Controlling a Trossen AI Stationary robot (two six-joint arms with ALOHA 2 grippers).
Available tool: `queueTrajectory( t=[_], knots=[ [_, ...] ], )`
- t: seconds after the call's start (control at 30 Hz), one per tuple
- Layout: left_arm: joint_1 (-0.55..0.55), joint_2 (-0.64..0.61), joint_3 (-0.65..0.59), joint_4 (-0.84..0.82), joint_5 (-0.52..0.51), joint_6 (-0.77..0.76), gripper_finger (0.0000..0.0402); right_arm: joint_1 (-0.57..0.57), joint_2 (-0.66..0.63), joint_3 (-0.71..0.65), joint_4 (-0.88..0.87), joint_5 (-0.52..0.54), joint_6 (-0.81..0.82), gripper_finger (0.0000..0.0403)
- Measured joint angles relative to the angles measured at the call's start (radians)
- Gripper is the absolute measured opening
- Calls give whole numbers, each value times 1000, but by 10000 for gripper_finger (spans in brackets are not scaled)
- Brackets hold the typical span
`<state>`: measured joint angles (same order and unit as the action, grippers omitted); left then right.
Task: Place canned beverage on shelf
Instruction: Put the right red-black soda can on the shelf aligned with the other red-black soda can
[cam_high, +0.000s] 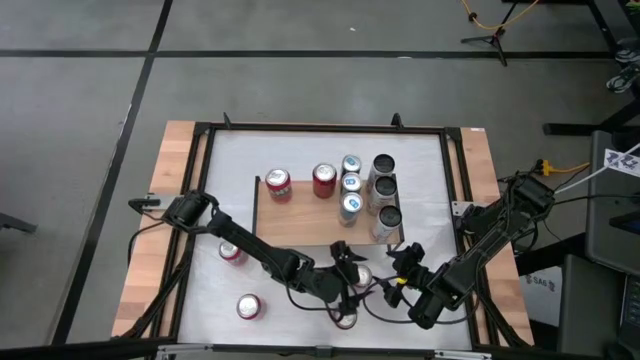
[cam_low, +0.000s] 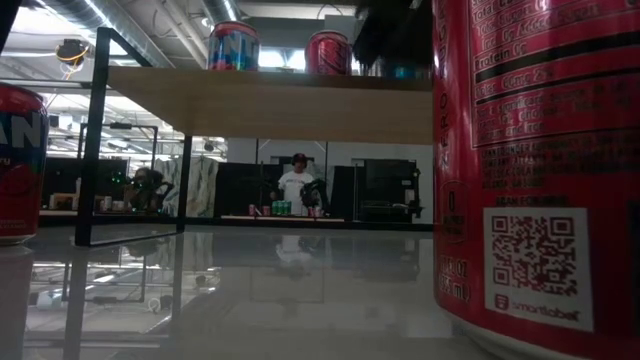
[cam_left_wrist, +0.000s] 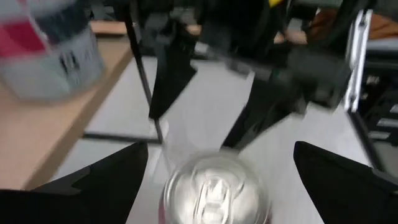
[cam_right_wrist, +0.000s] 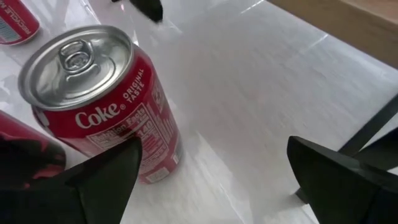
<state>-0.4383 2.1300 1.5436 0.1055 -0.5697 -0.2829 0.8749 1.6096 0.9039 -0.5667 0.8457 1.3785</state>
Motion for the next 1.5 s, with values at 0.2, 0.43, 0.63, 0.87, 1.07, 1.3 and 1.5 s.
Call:
queueTrajectory(
  t=[0.2, 0.43, 0.63, 0.87, 1.07, 1.3, 1.5],
  knots=[
    [-5, -3, 147, -156, 0, -4, 396, 2, 0, 0, -2, -2, 0, 392],
    [-9, -4, 308, -396, 0, -257, 396, 3, -33, 0, -11, -26, 0, 392],
    [-23, -5, 325, -483, 0, -481, 396, 2, -35, 0, -9, -29, 0, 392],
    [-33, -5, 325, -640, 3, -705, 396, 2, -29, 0, -6, -17, 0, 392],
    [-34, -5, 325, -684, 5, -789, 396, 2, -27, 0, 3, 15, -1, 392],
    [-33, 0, 325, -680, 2, -790, 396, 2, 16, 0, 50, 44, -2, 392],
    [-33, 23, 325, -681, 7, -815, 396, 2, 62, 0, 99, 42, 1, 392]
  ],
)
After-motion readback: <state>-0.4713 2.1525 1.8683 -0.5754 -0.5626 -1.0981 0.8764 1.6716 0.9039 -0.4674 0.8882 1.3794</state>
